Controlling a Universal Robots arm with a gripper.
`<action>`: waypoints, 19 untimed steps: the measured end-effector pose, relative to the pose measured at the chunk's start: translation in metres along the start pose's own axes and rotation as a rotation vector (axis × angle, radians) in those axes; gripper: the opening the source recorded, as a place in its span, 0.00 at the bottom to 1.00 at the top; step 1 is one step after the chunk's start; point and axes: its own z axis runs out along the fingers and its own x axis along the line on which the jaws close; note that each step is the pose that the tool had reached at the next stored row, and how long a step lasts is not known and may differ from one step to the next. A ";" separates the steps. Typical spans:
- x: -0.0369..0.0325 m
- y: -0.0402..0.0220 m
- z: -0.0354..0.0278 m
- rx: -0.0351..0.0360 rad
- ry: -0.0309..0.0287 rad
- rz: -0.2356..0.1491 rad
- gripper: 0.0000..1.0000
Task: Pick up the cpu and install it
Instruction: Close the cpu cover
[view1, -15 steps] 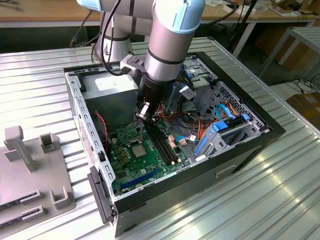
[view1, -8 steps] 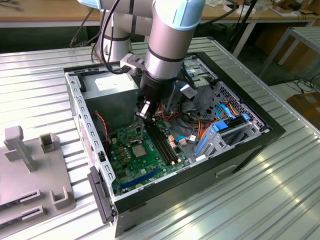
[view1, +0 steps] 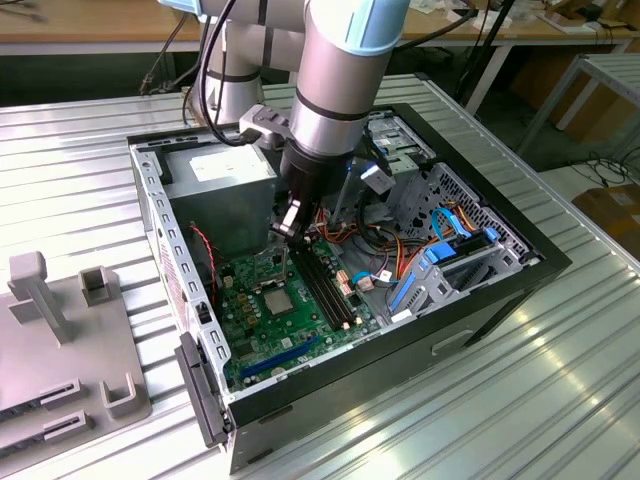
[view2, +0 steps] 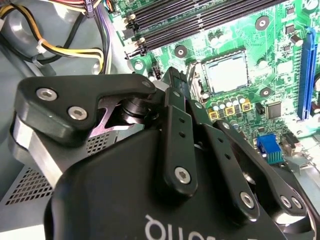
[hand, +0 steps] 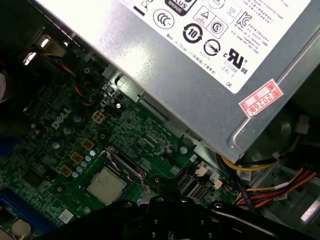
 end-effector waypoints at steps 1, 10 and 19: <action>0.0001 0.0000 -0.0003 0.0003 0.0002 -0.005 0.11; 0.0004 0.0009 -0.0026 0.0021 0.0016 -0.057 0.11; -0.0003 0.0018 -0.0025 0.0065 0.0048 -0.158 0.11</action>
